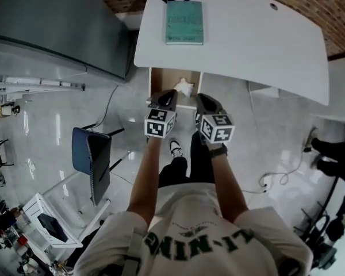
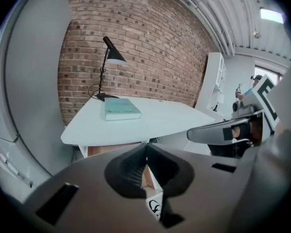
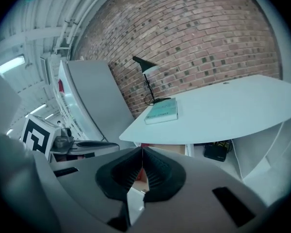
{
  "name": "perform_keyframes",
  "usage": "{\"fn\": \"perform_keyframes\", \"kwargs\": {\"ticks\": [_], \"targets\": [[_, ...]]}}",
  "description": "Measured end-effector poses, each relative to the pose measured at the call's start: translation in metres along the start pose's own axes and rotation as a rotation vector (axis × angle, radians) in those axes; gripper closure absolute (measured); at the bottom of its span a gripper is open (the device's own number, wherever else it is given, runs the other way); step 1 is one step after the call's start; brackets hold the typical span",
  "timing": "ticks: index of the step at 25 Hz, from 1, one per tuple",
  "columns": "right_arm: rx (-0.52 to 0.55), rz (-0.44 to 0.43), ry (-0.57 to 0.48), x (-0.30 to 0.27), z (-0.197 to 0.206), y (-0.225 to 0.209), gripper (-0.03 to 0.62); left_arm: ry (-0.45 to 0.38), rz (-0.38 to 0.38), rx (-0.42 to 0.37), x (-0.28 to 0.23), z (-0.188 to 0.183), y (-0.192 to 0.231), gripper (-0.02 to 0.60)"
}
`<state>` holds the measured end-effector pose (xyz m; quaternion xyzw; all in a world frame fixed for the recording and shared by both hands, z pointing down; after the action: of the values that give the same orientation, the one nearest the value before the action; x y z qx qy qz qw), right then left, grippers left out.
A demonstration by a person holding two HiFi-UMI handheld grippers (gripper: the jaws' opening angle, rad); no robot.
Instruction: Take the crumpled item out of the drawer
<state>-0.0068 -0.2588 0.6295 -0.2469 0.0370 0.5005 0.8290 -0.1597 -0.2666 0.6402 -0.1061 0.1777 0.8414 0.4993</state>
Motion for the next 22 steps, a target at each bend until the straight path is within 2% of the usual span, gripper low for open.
{"fn": "perform_keyframes", "kwargs": {"ticks": [6,11,17,22], "targets": [[-0.032,0.019,0.07,-0.043,0.027,-0.032,0.589,0.109,0.042,-0.024,-0.068,0.046,0.021,0.581],[-0.035,0.012,0.095,-0.077,0.048,-0.042,0.589,0.199,0.084,-0.046,-0.106,0.093,0.04,0.581],[-0.012,0.012,0.132,-0.1,0.087,-0.061,0.589,0.307,0.127,-0.032,-0.143,0.158,0.062,0.553],[-0.021,0.005,0.137,-0.112,0.112,-0.068,0.589,0.384,0.174,-0.09,-0.174,0.196,0.075,0.509]]}}
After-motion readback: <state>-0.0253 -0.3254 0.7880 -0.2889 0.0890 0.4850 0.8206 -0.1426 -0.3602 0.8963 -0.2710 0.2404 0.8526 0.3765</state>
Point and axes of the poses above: the fingertips, and each gripper's own axes: x backward along the fingers, y to its left, z out of its underside, the point moved 6 cm from there along x, backward along the fingers, and after that the axes turned 15 degrees about -y, right-handed, at the moved point
